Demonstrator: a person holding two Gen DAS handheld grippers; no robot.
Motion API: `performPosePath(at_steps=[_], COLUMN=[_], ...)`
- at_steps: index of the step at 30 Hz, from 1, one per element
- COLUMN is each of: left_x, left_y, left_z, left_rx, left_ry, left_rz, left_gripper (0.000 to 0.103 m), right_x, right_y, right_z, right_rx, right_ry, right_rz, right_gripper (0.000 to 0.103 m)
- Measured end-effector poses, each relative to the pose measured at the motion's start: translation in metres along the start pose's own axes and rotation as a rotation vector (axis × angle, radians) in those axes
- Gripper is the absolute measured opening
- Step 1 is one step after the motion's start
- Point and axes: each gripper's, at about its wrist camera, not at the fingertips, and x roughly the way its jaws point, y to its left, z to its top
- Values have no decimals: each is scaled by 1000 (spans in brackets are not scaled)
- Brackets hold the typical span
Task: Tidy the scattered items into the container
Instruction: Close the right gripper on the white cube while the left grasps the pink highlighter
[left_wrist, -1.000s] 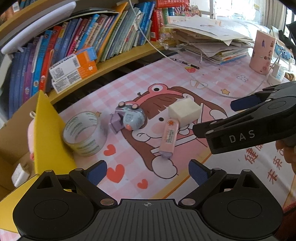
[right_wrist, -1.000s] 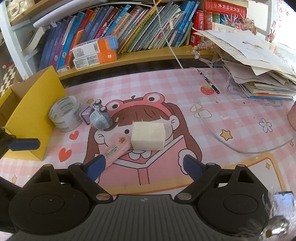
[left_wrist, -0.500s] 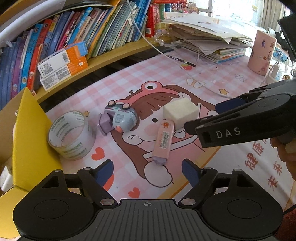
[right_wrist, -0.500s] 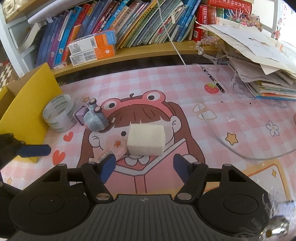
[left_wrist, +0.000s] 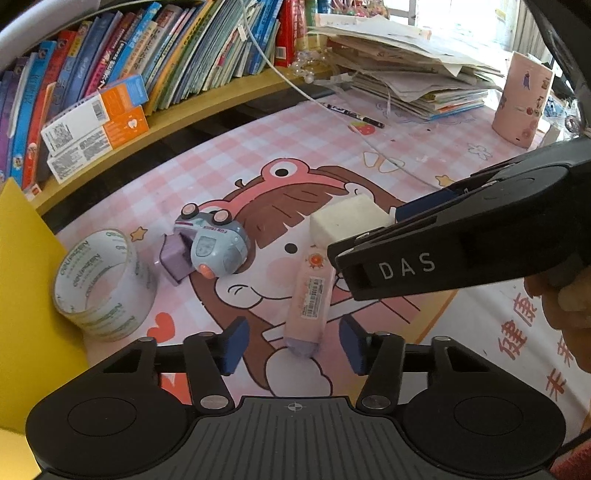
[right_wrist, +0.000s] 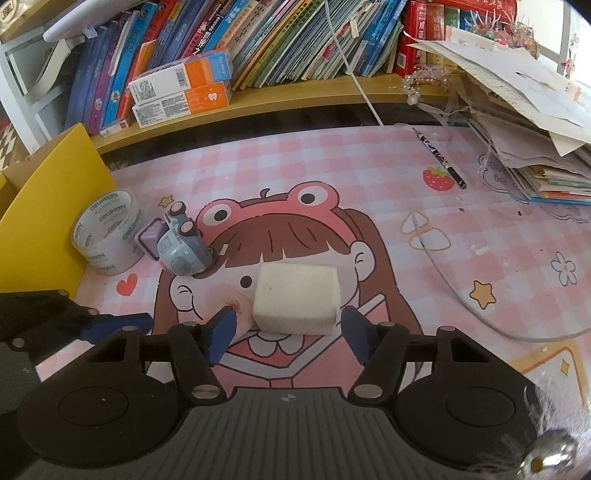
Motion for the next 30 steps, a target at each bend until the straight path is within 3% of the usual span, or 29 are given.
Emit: performPosePath(at_steps=[10,23,30], left_x=[11,19,16], left_y=[-1,0,7], left_z=[9,10,8], left_rx=[17,18,1], left_ry=[-12,-8,6], left_rz=[-17,-46,-22], left_gripper=[41,24,24], right_x=[13,17,19], right_y=[-3,-7,-6], right_z=[7,10,9], right_rx=[9,16,5], right_ry=[10,9,26], right_rz=[-11,-16,-20], right_gripper=[58,57,57])
